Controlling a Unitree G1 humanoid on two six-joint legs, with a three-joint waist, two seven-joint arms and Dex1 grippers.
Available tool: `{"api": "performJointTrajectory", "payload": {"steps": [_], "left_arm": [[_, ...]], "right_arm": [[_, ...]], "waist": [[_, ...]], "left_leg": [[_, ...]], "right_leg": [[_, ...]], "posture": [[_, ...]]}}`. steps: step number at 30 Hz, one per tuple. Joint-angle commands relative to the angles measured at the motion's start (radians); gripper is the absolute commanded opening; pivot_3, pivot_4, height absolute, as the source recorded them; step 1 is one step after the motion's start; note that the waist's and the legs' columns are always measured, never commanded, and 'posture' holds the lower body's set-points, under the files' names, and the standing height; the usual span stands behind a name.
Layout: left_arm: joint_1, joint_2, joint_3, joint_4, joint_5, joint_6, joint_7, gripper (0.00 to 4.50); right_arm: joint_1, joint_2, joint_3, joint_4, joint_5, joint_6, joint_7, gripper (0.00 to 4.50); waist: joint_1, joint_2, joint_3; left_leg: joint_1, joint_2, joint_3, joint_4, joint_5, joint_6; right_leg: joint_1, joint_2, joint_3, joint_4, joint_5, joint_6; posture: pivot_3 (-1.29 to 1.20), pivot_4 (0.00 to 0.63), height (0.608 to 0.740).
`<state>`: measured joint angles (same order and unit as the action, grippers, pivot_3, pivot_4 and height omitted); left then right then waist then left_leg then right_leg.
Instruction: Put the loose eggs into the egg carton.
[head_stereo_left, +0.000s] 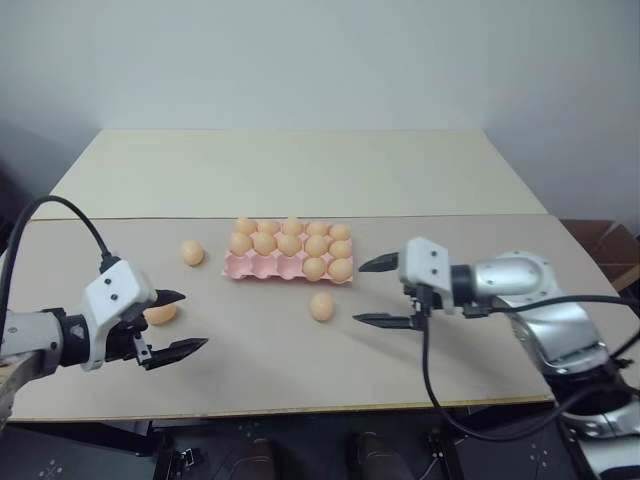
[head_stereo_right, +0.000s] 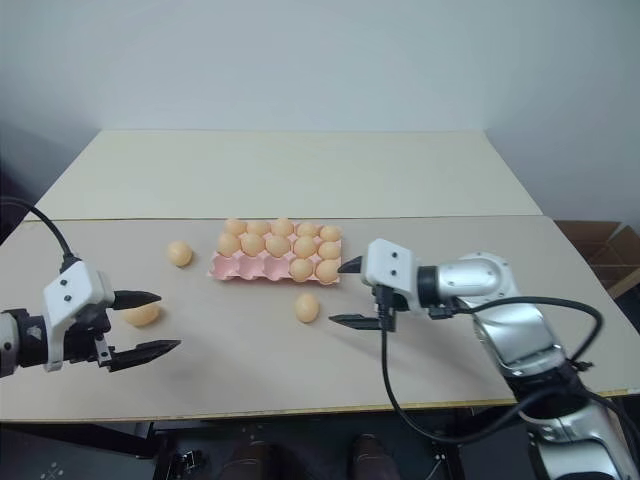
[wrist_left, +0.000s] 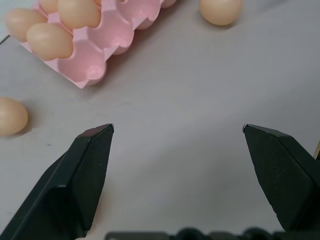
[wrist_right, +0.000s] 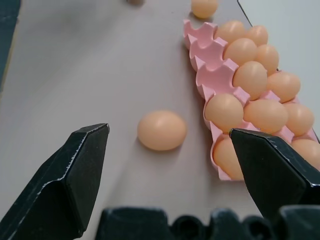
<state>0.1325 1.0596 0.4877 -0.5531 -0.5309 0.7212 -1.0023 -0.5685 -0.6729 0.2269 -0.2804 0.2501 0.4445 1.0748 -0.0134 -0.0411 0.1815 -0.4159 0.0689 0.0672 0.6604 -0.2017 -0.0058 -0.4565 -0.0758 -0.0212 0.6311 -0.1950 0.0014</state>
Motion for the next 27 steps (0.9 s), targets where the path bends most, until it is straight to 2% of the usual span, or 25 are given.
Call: {"api": "performJointTrajectory", "payload": {"steps": [1,13,24,27], "left_arm": [[-0.005,0.016,0.01,-0.01,0.003,-0.012,-0.007,4.5],[0.038,0.006,0.057,-0.047,-0.002,0.01,-0.002,4.5],[0.044,0.011,0.054,-0.05,0.001,0.012,0.002,4.5],[0.043,0.012,0.054,-0.05,0.0,0.014,0.001,4.5]], "right_arm": [[-0.037,0.044,0.049,0.051,-0.05,-0.045,-0.022,4.48],[-0.097,0.184,0.163,0.248,-0.171,-0.117,-0.05,4.48],[-0.133,0.255,0.192,0.386,-0.232,-0.152,-0.039,4.48],[-0.124,0.262,0.178,0.396,-0.213,-0.156,-0.024,3.9]], "waist": [[0.0,0.0,0.0],[0.0,0.0,0.0],[0.0,0.0,0.0],[0.0,0.0,0.0]], "left_leg": [[0.0,0.0,0.0,0.0,0.0,0.0],[0.0,0.0,0.001,0.0,0.0,0.0],[0.0,0.0,0.001,0.0,0.0,0.0],[0.0,0.0,0.001,0.0,0.0,0.0]], "right_leg": [[0.0,0.0,0.0,0.0,0.001,0.001],[0.0,0.0,0.0,0.0,0.001,0.001],[0.0,0.0,0.0,0.0,0.003,0.004],[0.0,0.0,0.0,0.0,0.003,0.004]], "posture": [[0.0,0.15,0.74],[0.0,0.15,0.74],[0.0,0.15,0.74],[0.0,0.15,0.74]]}}
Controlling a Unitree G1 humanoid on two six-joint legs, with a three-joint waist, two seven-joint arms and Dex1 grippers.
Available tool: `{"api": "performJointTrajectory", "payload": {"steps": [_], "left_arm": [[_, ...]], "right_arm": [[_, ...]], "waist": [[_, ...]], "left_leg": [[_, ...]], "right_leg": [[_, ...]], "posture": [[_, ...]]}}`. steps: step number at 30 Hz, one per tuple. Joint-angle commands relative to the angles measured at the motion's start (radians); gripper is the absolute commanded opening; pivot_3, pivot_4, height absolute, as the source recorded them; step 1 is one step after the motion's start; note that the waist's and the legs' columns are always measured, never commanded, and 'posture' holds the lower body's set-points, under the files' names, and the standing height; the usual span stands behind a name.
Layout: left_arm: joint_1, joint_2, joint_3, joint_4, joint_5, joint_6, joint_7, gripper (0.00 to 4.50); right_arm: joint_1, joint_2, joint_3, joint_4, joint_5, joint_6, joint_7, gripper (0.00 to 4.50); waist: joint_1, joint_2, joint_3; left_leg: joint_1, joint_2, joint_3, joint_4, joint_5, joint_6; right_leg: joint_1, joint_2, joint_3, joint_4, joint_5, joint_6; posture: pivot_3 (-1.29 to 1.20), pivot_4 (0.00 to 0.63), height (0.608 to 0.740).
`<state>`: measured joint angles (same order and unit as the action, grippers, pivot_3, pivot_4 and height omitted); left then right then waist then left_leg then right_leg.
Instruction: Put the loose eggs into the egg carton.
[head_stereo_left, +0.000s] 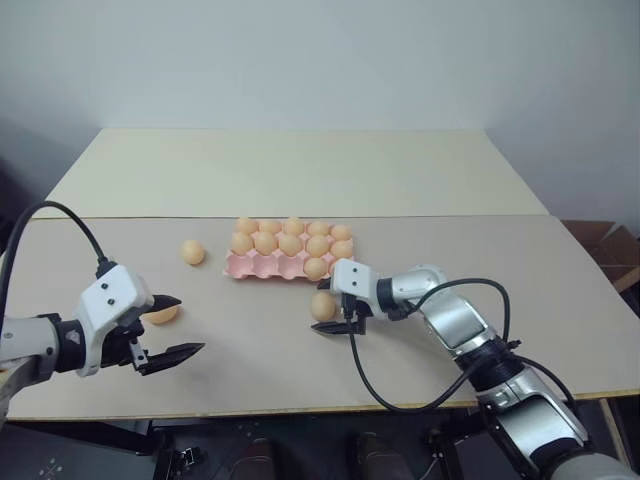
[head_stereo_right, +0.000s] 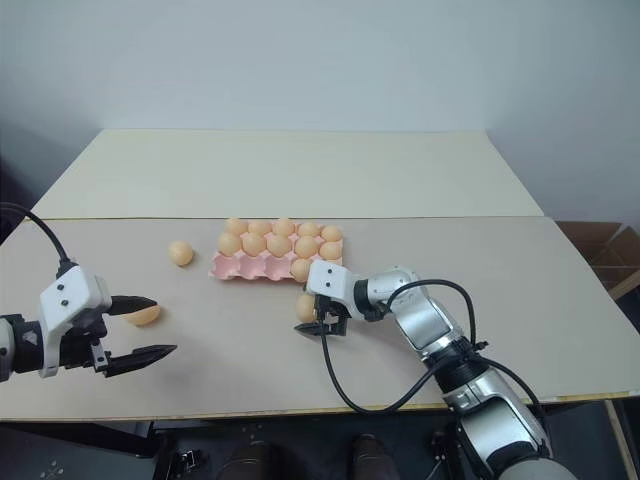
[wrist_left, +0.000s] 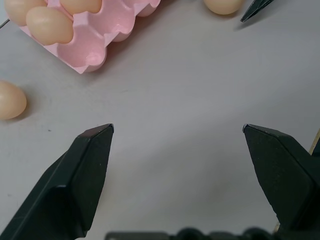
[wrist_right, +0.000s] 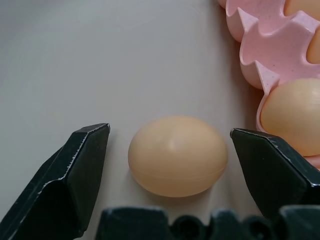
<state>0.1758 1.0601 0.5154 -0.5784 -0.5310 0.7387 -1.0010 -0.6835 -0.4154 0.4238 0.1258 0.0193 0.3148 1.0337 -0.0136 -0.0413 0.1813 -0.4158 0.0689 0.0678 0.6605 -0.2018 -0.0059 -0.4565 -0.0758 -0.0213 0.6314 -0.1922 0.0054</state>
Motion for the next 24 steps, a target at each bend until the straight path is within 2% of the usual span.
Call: {"api": "performJointTrajectory", "payload": {"steps": [1,3,5,12,16,24], "left_arm": [[0.001,0.012,0.028,-0.025,0.001,-0.003,-0.001,4.5],[0.002,0.014,0.029,-0.025,0.001,-0.003,-0.002,4.5],[0.001,0.014,0.031,-0.026,0.001,-0.001,-0.001,4.5],[0.009,0.012,0.04,-0.032,0.0,0.003,-0.001,4.5],[0.011,0.013,0.047,-0.028,0.0,0.002,-0.002,4.5],[0.026,0.021,0.068,-0.017,0.008,0.005,-0.011,4.5]], "right_arm": [[-0.004,0.004,-0.019,-0.012,0.016,-0.03,0.017,3.54],[0.0,0.007,-0.017,-0.014,0.002,-0.026,0.003,2.84],[0.007,0.004,-0.012,-0.018,-0.013,-0.038,-0.009,2.6],[0.016,-0.024,-0.048,-0.12,0.016,-0.004,0.005,2.6],[-0.054,0.008,-0.102,-0.182,0.074,0.023,-0.009,2.6],[-0.262,0.169,-0.086,0.136,-0.041,-0.129,-0.191,2.6]], "waist": [[0.0,0.0,0.0],[0.0,0.0,0.0],[0.0,0.0,0.0],[0.0,0.0,0.0],[-0.004,0.0,0.0],[-0.008,0.0,0.0]], "left_leg": [[0.0,0.0,0.0,0.0,0.0,0.0],[0.0,0.0,0.0,0.0,0.0,0.0],[0.0,0.0,0.0,0.0,0.0,0.0],[0.0,0.0,0.0,0.0,0.0,0.0],[0.0,0.0,0.0,0.0,0.0,0.0],[0.0,0.001,0.0,-0.001,0.0,0.0]], "right_leg": [[0.0,0.0,0.0,0.0,0.0,0.0],[0.0,0.0,0.0,0.0,0.0,0.0],[0.0,0.0,0.0,0.0,0.0,0.0],[0.0,0.0,0.0,0.0,0.0,0.0],[0.0,0.0,0.0,0.0,0.0,0.0],[-0.001,0.001,0.0,0.0,0.001,0.0]], "posture": [[0.0,0.15,0.74],[0.0,0.15,0.74],[0.0,0.15,0.74],[0.0,0.15,0.74],[0.0,0.15,0.74],[0.0,0.15,0.74]]}}
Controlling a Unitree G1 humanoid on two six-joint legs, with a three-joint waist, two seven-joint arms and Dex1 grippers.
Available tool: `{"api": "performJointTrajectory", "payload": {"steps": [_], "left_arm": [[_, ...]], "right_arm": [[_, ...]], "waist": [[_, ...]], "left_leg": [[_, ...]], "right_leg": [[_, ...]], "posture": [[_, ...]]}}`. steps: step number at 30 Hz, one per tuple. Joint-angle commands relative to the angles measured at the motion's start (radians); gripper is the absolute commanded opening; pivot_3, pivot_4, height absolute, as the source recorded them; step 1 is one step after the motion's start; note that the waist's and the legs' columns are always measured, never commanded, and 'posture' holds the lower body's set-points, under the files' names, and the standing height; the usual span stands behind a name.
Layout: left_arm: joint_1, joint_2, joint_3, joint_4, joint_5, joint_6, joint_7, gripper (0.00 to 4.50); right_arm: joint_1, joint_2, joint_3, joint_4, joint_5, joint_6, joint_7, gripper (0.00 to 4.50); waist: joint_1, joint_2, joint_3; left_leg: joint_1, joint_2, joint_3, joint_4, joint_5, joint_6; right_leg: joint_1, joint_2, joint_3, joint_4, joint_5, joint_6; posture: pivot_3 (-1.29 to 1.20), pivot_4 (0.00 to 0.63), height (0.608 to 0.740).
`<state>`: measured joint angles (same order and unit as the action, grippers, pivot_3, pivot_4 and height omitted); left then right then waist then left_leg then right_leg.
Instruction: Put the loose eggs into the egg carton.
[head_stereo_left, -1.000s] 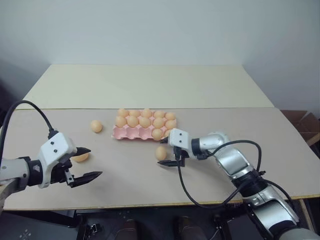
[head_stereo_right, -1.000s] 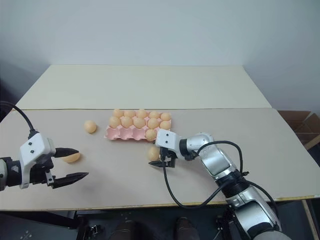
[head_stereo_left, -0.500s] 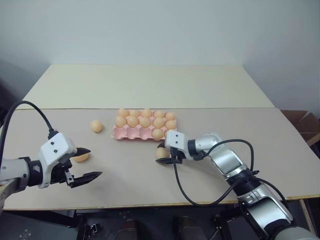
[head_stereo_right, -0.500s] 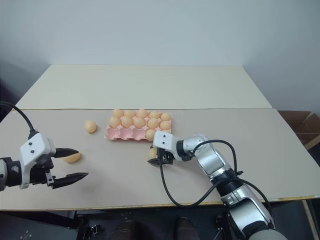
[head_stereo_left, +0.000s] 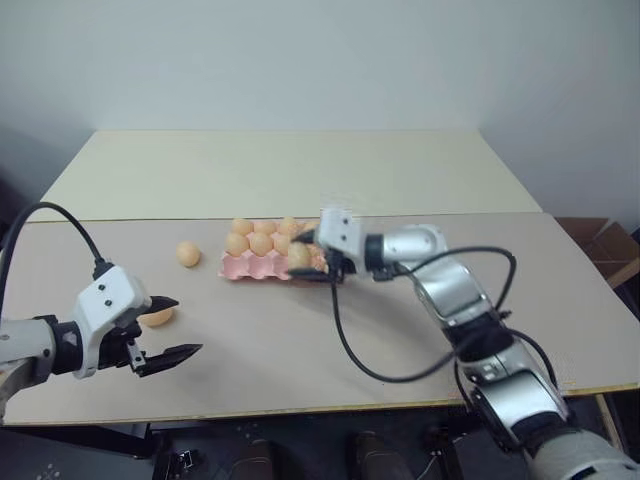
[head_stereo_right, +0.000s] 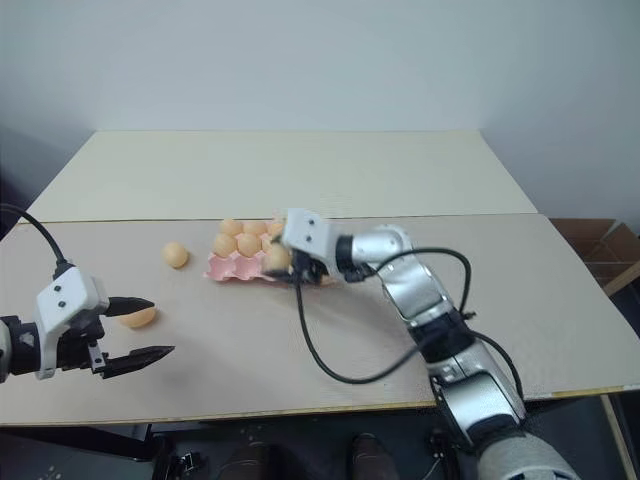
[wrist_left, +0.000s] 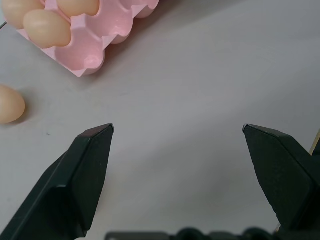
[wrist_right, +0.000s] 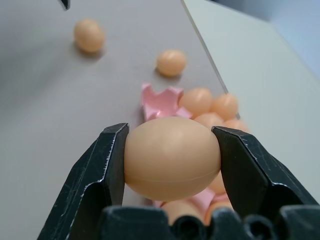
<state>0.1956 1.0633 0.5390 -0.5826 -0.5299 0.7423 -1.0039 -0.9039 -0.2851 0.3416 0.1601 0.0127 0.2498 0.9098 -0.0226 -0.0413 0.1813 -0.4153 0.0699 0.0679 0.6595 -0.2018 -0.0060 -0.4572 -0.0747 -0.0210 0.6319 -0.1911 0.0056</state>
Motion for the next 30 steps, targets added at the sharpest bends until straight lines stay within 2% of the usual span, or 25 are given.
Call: {"api": "performJointTrajectory", "payload": {"steps": [1,5,11,12,16,17,24,28,30], "left_arm": [[0.015,0.018,0.053,-0.016,0.008,0.004,-0.01,4.5],[0.044,0.016,0.085,-0.027,0.012,0.014,-0.013,4.5],[0.075,0.009,0.119,-0.043,0.014,0.025,-0.018,4.5],[0.079,0.008,0.122,-0.045,0.014,0.027,-0.018,4.5],[0.089,0.006,0.129,-0.047,0.015,0.028,-0.017,4.5],[0.091,0.006,0.13,-0.045,0.015,0.026,-0.018,4.5],[0.108,0.011,0.146,-0.019,0.044,0.018,-0.019,4.5],[0.144,-0.007,0.192,-0.035,0.057,0.026,-0.02,4.5],[0.185,-0.029,0.248,-0.04,0.069,0.029,-0.026,4.5]], "right_arm": [[-0.061,0.058,0.0,0.152,-0.05,-0.085,-0.088,2.6],[-0.103,0.11,0.005,0.296,-0.081,-0.154,-0.117,2.6],[-0.119,0.138,-0.004,0.407,-0.097,-0.181,-0.112,2.6],[-0.122,0.139,-0.005,0.421,-0.101,-0.179,-0.115,3.31],[-0.121,0.142,-0.013,0.435,-0.102,-0.19,-0.104,4.48],[-0.117,0.14,-0.013,0.427,-0.1,-0.189,-0.096,4.48],[-0.053,0.102,-0.01,0.283,-0.115,-0.187,-0.101,4.48],[0.052,0.027,-0.041,0.026,-0.046,-0.111,-0.029,4.48],[0.125,-0.062,-0.075,-0.155,0.04,-0.027,0.064,4.48]], "waist": [[0.001,0.0,0.0],[0.002,0.0,0.0],[0.0,0.0,0.0],[-0.001,0.0,0.0],[-0.003,0.0,0.0],[-0.005,0.0,0.0],[-0.012,0.0,0.0],[-0.01,0.0,0.0],[-0.01,0.0,0.0]], "left_leg": [[0.0,0.0,0.0,0.0,0.0,0.0],[-0.001,-0.001,0.001,0.0,0.0,0.0],[-0.001,0.0,0.001,0.0,0.0,0.0],[-0.001,0.0,0.001,0.0,0.0,0.0],[-0.001,0.0,0.001,0.0,0.0,0.0],[-0.001,0.0,0.001,0.0,0.0,0.0],[-0.001,0.0,0.0,0.0,0.0,0.0],[-0.002,0.0,0.0,-0.001,0.0,0.0],[-0.002,0.0,0.0,-0.001,-0.001,-0.001]], "right_leg": [[0.0,0.0,0.0,0.0,0.0,0.0],[-0.001,-0.001,0.001,-0.001,0.003,-0.004],[-0.001,-0.001,0.0,-0.001,0.002,-0.003],[-0.001,-0.001,0.0,0.0,0.002,-0.003],[-0.001,-0.001,0.0,0.0,0.002,-0.003],[-0.001,-0.001,0.0,0.0,0.002,-0.003],[-0.001,-0.001,0.0,0.0,0.002,-0.002],[-0.001,-0.001,0.0,-0.001,0.001,-0.001],[-0.001,-0.001,0.0,-0.001,0.001,-0.001]], "posture": [[0.0,0.15,0.74],[0.0,0.15,0.74],[0.0,0.15,0.74],[0.0,0.15,0.74],[0.0,0.15,0.74],[0.0,0.15,0.74],[0.0,0.15,0.74],[0.0,0.15,0.74],[0.0,0.15,0.74]]}}
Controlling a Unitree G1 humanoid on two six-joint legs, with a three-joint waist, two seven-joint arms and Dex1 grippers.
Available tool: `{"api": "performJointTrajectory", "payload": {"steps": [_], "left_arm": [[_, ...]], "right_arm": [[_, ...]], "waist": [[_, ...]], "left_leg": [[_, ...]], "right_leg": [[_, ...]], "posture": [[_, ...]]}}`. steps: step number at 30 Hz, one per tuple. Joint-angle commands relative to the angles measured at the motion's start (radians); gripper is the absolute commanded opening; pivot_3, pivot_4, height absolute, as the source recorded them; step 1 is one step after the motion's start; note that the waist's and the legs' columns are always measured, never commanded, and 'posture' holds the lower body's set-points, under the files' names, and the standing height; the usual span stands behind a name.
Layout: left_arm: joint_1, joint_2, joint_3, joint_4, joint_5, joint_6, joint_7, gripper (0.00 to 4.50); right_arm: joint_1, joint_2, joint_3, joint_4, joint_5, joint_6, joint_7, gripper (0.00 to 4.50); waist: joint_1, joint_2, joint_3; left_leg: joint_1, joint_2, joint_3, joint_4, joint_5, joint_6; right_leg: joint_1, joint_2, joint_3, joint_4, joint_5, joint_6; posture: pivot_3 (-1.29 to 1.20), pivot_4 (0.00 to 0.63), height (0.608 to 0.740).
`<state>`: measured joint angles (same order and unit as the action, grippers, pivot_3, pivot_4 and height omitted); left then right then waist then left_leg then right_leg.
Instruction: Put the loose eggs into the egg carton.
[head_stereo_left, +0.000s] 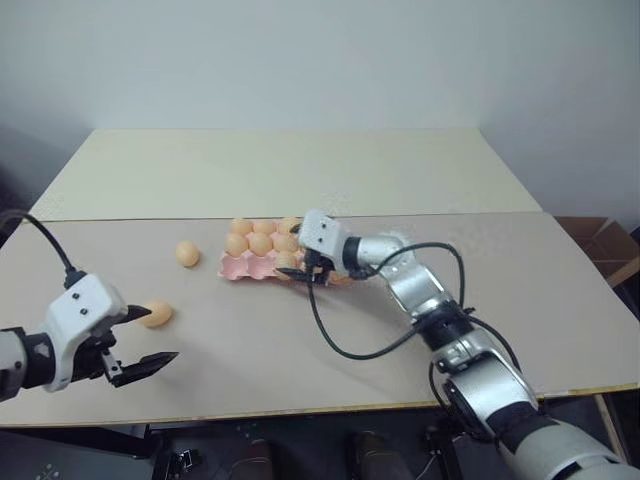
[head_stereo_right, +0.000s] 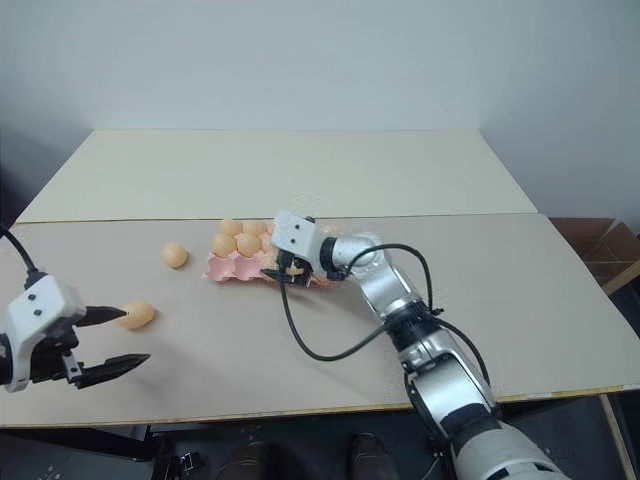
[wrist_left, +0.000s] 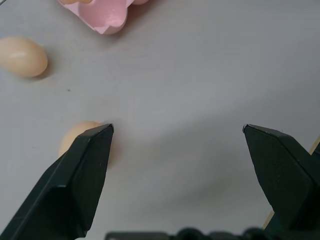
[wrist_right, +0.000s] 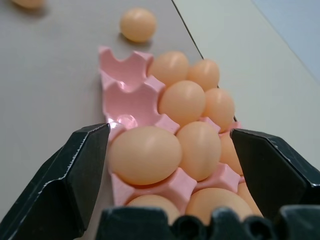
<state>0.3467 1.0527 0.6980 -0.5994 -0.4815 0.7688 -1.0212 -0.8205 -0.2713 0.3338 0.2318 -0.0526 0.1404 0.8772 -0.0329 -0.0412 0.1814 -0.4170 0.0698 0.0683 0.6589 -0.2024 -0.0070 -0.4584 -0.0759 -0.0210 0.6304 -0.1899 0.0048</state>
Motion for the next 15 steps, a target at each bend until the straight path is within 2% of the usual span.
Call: {"api": "performJointTrajectory", "payload": {"steps": [1,4,5,9,15], "left_arm": [[0.055,-0.031,0.116,-0.025,0.026,0.001,-0.013,4.5],[0.1,-0.082,0.187,-0.02,0.031,-0.009,-0.01,4.5],[0.11,-0.103,0.208,-0.016,0.029,-0.004,0.0,4.5],[0.163,-0.161,0.266,-0.013,0.045,0.004,0.032,4.5],[0.196,-0.237,0.317,-0.005,0.045,-0.019,0.071,4.5]], "right_arm": [[0.074,-0.125,-0.083,-0.299,0.146,0.113,0.139,4.48],[0.152,-0.277,-0.129,-0.454,0.261,0.191,0.268,4.48],[0.179,-0.336,-0.144,-0.496,0.298,0.22,0.319,4.48],[0.275,-0.492,-0.175,-0.594,0.366,0.246,0.41,4.48],[0.346,-0.557,-0.195,-0.65,0.389,0.281,0.386,4.48]], "waist": [[0.003,0.0,0.0],[0.01,0.0,0.0],[0.014,0.0,0.0],[0.018,0.0,0.0],[0.018,-0.001,-0.001]], "left_leg": [[0.0,0.0,0.0,0.0,0.0,0.0],[0.001,0.0,0.0,0.0,-0.001,-0.001],[0.001,0.0,0.0,0.0,-0.001,-0.001],[0.003,0.0,0.0,0.0,-0.001,-0.002],[0.005,0.0,0.0,0.0,-0.005,-0.008]], "right_leg": [[0.0,0.0,0.0,-0.001,0.0,0.0],[0.001,0.0,0.0,-0.001,-0.001,0.001],[0.0,0.0,0.0,-0.001,-0.004,-0.003],[0.001,0.0,0.0,-0.001,-0.005,-0.004],[0.002,0.0,0.001,-0.001,-0.005,-0.004]], "posture": [[0.0,0.15,0.74],[0.0,0.15,0.74],[0.0,0.15,0.74],[0.0,0.15,0.74],[0.0,0.15,0.74]]}}
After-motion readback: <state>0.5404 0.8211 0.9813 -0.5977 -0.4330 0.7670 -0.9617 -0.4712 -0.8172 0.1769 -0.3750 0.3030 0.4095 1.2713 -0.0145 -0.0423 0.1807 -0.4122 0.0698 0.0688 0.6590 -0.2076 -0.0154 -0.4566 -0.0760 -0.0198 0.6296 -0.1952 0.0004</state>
